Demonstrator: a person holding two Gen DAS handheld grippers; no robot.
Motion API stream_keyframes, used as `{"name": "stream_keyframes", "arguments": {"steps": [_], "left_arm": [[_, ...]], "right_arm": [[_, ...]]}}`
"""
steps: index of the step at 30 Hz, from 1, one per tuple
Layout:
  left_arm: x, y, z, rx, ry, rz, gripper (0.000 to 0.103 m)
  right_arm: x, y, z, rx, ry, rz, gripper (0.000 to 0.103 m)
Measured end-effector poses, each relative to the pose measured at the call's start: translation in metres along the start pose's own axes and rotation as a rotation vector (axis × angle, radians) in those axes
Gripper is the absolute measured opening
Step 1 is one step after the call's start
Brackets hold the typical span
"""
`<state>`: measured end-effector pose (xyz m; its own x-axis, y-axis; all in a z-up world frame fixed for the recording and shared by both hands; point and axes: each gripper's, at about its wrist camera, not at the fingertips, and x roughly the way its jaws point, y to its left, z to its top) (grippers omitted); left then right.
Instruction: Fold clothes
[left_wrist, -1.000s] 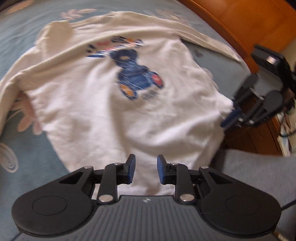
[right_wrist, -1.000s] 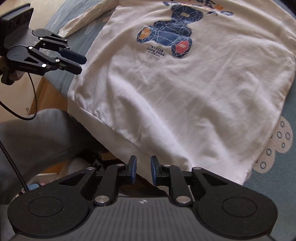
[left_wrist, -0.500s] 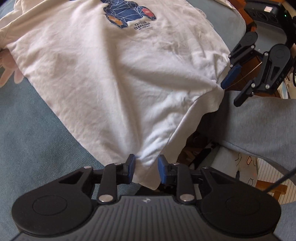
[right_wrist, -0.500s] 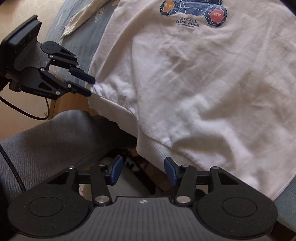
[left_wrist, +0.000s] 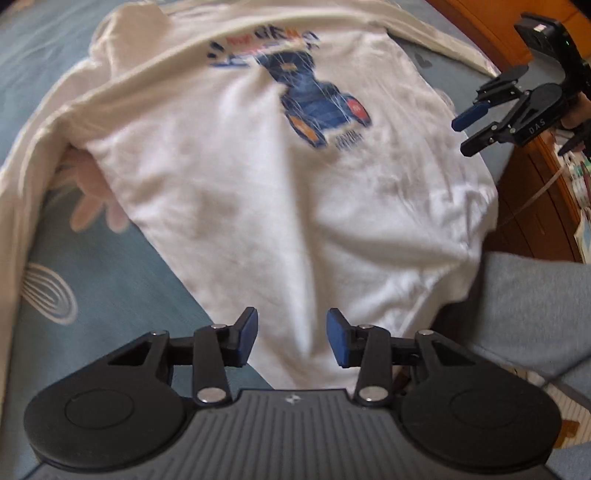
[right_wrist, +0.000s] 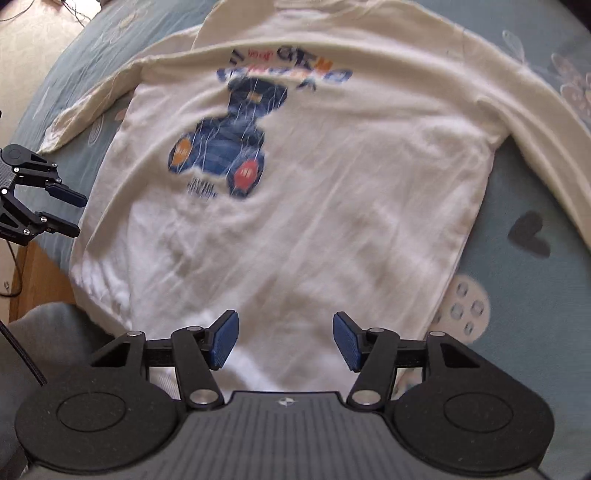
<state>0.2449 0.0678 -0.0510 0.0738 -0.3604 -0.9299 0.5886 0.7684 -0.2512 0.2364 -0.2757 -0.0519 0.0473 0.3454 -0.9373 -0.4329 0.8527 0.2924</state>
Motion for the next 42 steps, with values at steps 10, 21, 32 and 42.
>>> {"name": "stream_keyframes", "arguments": {"steps": [10, 21, 32, 42], "left_arm": [[0.043, 0.036, 0.078, -0.066, -0.191, 0.015, 0.041], [0.049, 0.038, 0.069, -0.151, -0.181, -0.125, 0.094], [0.052, -0.009, 0.118, -0.127, -0.089, 0.057, 0.101], [0.102, -0.048, 0.155, -0.228, 0.048, 0.216, 0.101]], "right_arm": [[0.051, 0.007, 0.105, -0.206, -0.174, -0.042, 0.064], [0.070, 0.020, 0.077, -0.283, -0.152, -0.085, 0.103], [0.040, -0.003, 0.074, -0.221, -0.173, -0.081, 0.103], [-0.001, -0.094, 0.027, -0.096, -0.296, 0.034, 0.103]]}}
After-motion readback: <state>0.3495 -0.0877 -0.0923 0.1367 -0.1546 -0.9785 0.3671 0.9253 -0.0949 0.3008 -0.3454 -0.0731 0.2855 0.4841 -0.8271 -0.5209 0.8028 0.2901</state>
